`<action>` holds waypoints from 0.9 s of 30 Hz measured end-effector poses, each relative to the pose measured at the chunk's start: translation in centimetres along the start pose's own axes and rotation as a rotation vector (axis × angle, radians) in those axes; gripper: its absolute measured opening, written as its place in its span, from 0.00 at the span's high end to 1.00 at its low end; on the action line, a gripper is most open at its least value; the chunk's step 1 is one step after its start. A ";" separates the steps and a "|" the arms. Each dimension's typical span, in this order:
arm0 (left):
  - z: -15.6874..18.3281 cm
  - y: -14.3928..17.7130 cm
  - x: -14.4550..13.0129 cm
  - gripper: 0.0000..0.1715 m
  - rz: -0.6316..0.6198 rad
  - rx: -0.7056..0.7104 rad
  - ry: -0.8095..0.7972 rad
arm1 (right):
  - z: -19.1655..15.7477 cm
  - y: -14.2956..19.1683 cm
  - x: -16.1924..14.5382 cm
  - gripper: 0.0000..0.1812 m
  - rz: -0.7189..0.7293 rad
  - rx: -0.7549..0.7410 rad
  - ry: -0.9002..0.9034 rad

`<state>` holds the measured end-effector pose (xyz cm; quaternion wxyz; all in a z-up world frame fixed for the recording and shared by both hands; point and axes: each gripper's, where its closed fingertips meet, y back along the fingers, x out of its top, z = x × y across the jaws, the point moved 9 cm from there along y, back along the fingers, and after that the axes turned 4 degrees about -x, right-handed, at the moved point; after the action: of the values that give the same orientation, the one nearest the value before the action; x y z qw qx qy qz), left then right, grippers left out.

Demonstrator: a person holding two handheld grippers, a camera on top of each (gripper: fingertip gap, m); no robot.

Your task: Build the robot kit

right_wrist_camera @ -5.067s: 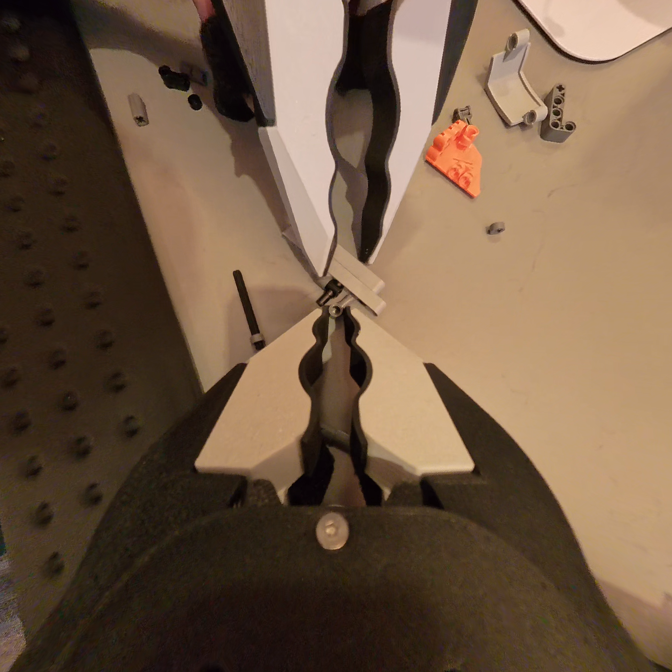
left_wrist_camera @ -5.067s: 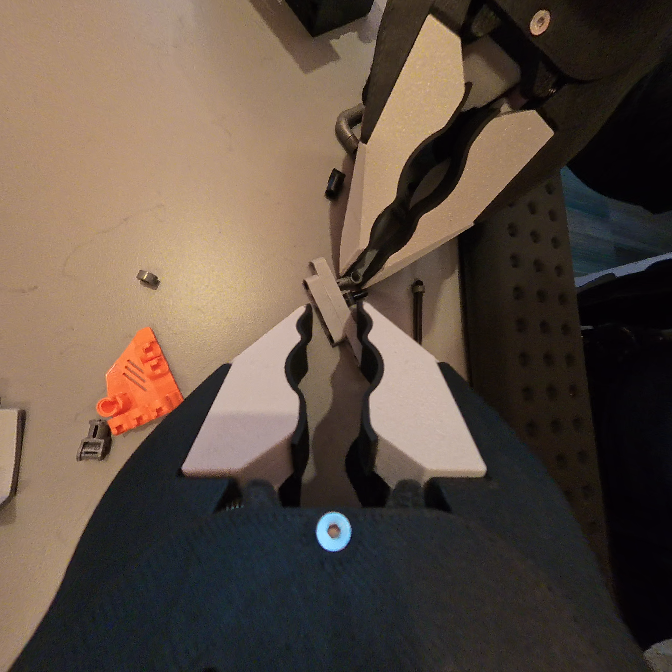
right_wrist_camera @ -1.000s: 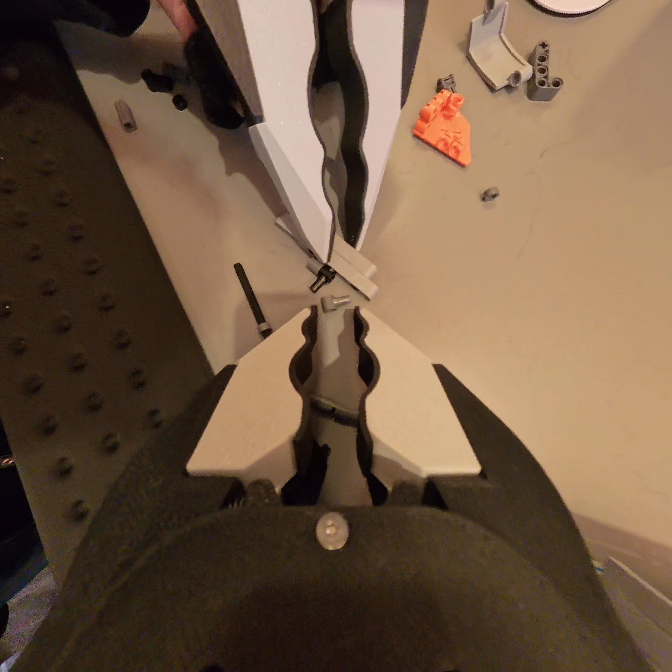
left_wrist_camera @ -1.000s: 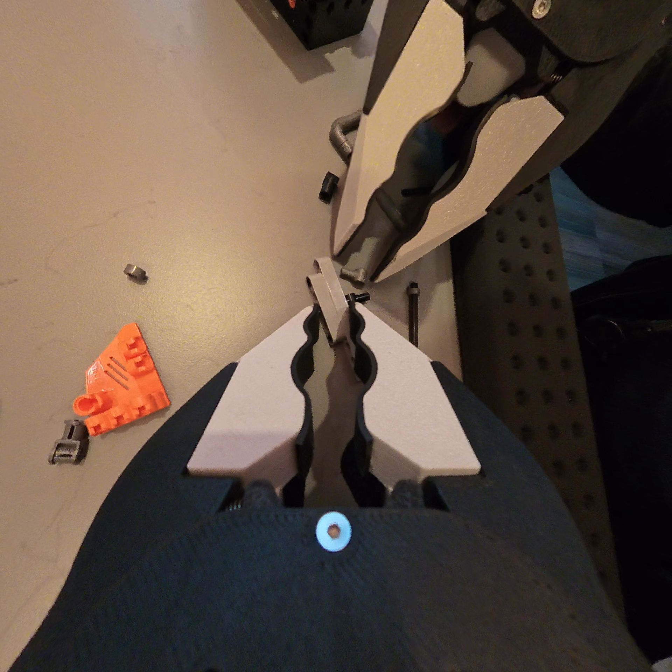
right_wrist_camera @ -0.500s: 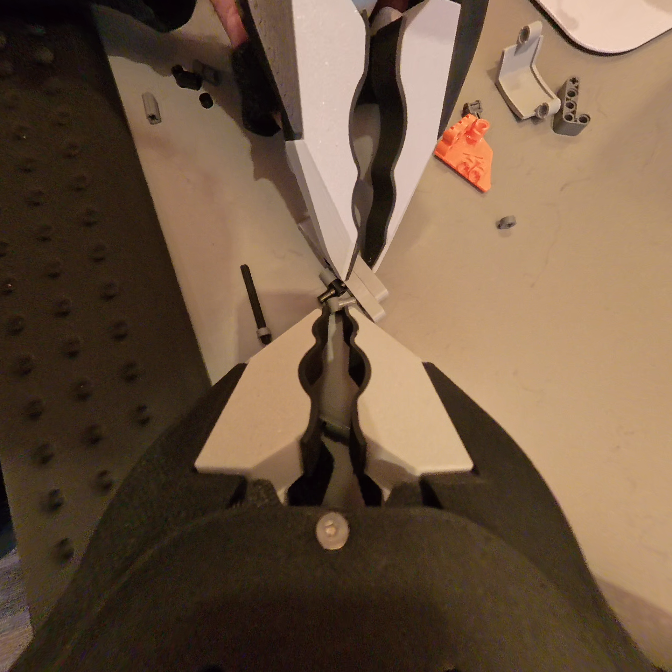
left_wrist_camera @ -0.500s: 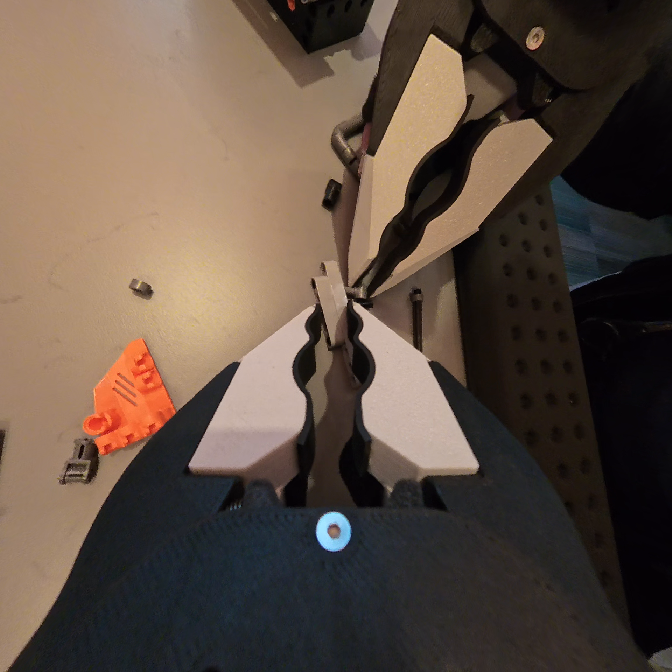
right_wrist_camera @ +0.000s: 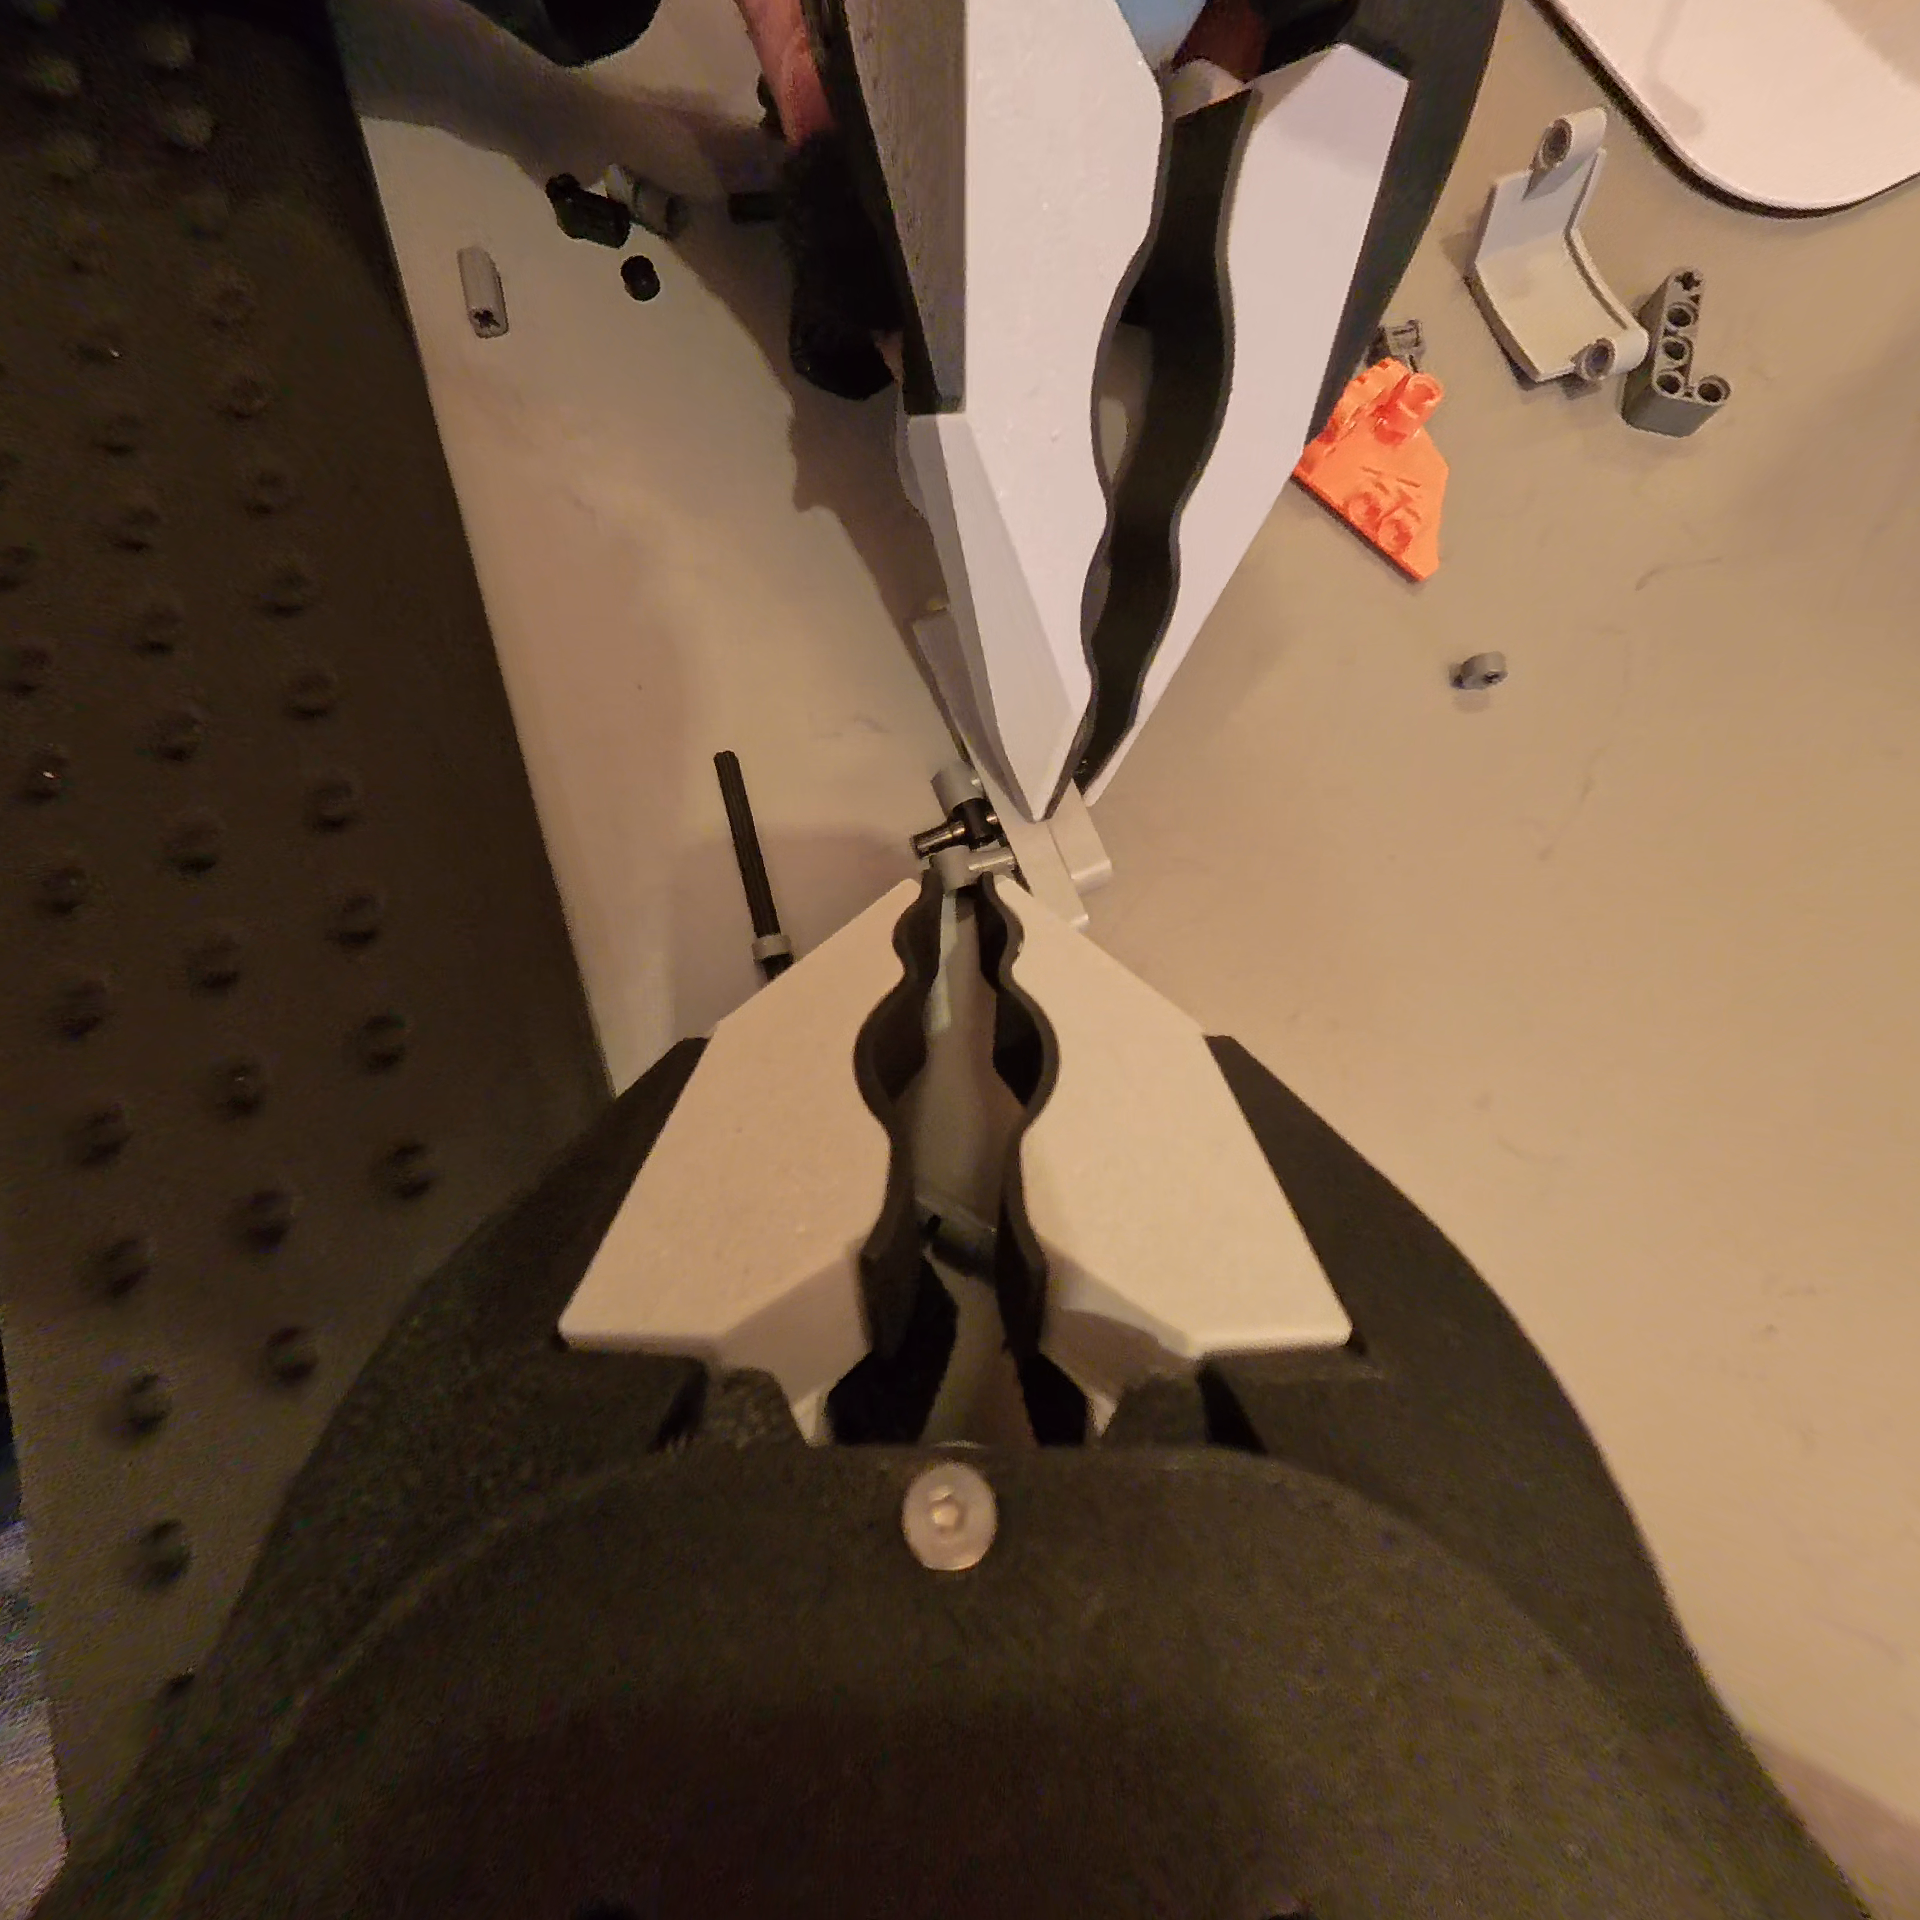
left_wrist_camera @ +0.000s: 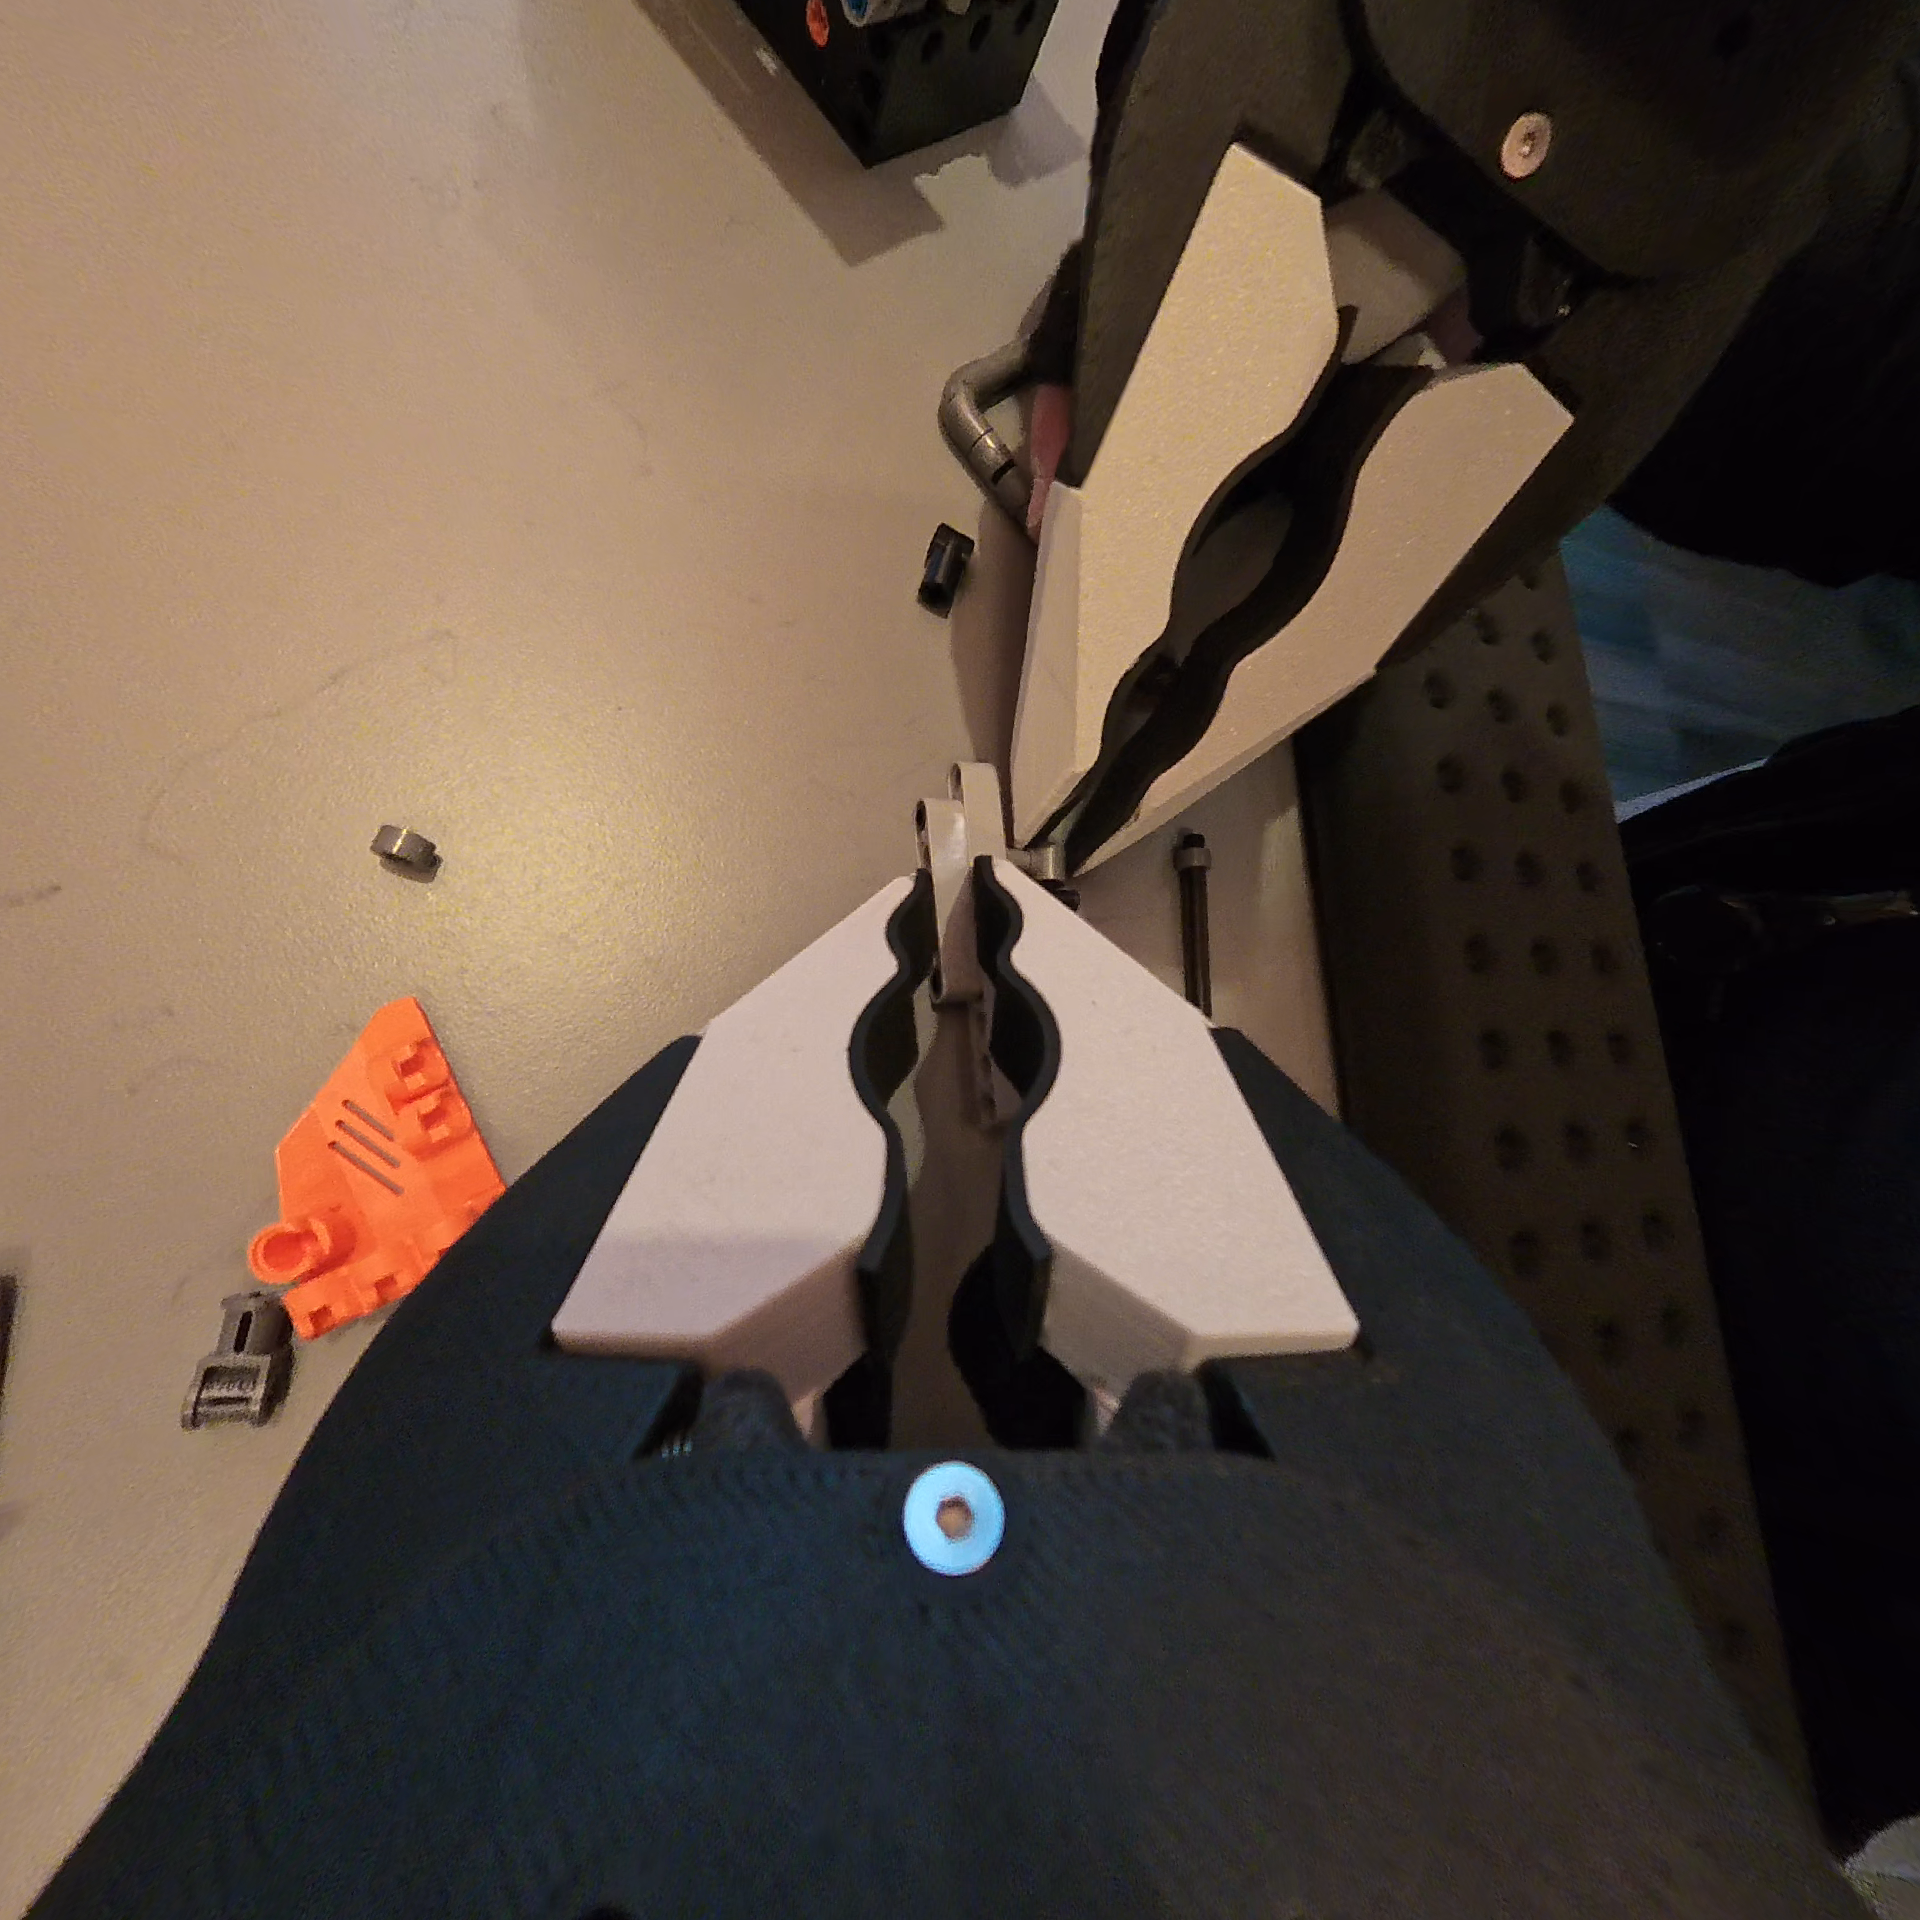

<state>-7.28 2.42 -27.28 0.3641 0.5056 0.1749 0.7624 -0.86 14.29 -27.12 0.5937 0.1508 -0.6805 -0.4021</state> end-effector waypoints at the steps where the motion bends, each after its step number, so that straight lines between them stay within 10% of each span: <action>1: -0.1 0.0 0.0 0.97 0.005 -0.006 0.007 | 0.0 0.0 0.0 0.98 0.000 0.002 -0.002; 27: -0.4 0.1 0.1 0.99 0.078 0.016 0.002 | 0.9 -0.2 0.5 0.98 -0.034 0.083 0.062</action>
<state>-7.71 2.51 -27.30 0.3299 0.5143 0.1614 0.7750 -1.91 14.17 -26.89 0.6008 0.1991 -0.6753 -0.3787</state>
